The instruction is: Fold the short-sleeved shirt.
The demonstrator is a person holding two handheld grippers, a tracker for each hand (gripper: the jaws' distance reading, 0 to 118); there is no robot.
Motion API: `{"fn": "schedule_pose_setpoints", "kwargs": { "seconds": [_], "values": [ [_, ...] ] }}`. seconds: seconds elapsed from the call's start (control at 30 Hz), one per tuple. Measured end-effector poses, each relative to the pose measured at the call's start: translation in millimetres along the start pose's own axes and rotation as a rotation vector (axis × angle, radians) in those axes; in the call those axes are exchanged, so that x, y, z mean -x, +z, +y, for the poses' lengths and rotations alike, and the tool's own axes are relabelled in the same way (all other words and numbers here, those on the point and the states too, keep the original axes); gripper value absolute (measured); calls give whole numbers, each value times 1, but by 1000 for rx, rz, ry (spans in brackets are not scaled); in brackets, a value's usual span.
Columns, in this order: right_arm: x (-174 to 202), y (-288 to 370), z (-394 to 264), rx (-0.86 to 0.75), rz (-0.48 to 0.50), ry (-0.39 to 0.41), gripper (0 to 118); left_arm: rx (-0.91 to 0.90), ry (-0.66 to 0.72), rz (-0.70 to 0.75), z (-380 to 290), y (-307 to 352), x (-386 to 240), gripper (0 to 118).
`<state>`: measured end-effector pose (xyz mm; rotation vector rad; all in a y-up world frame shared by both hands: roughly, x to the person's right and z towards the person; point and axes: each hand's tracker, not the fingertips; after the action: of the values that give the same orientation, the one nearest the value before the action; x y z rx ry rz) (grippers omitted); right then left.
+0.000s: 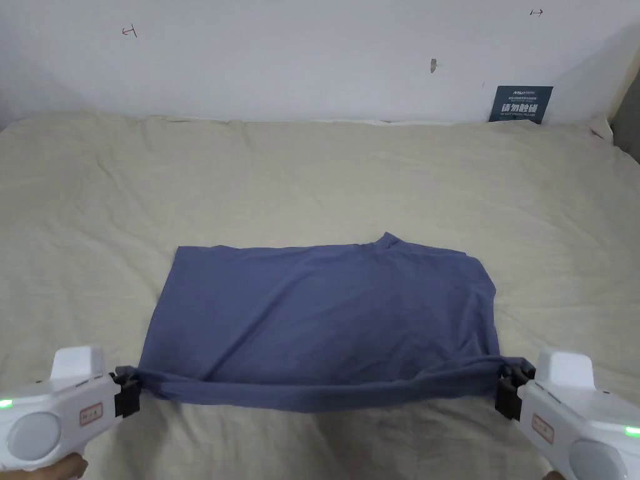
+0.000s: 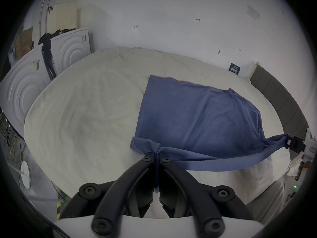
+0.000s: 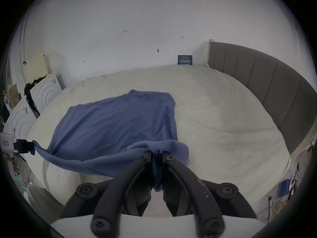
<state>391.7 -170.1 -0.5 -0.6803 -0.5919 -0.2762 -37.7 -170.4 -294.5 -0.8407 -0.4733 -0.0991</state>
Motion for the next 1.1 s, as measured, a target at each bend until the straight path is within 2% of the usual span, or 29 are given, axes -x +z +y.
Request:
{"fn": "schedule_pose_setpoints", "kwargs": {
  "seconds": [0.2, 0.37, 0.57, 0.73, 0.77, 0.8, 0.83, 0.9, 0.93, 0.97, 1.1],
  "values": [
    [5, -59, 40, 36, -18, -13, 12, 52, 7, 4, 55, -51, -8, 5],
    [6, -126, 58, 136, -45, -39, 12, 150, 53, 20, 84, -115, -8, 5],
    [3, -186, 56, 259, -79, -75, 12, 255, 18, 53, 86, -175, -10, 5],
    [5, -193, 41, 293, -66, -75, 14, 248, -16, 77, 78, -183, -14, 6],
    [6, -187, 42, 277, -69, -59, 18, 243, -28, 76, 79, -179, -15, 11],
    [7, -183, 45, 277, -72, -51, 28, 239, -36, 79, 79, -174, -17, 23],
    [8, -176, 48, 273, -82, -41, 50, 231, -48, 83, 80, -169, -18, 57],
    [7, -154, 57, 199, -71, -24, 82, 166, -56, 83, 84, -148, -21, 109],
    [9, -140, 62, 154, -56, -17, 96, 106, -50, 74, 85, -134, -24, 118],
    [12, -122, 68, 99, -45, -7, 101, 20, -44, 57, 87, -114, -27, 118],
    [22, -47, 88, -109, 11, 59, 102, -210, -63, 14, 91, -38, -43, 115]
  ]
}}
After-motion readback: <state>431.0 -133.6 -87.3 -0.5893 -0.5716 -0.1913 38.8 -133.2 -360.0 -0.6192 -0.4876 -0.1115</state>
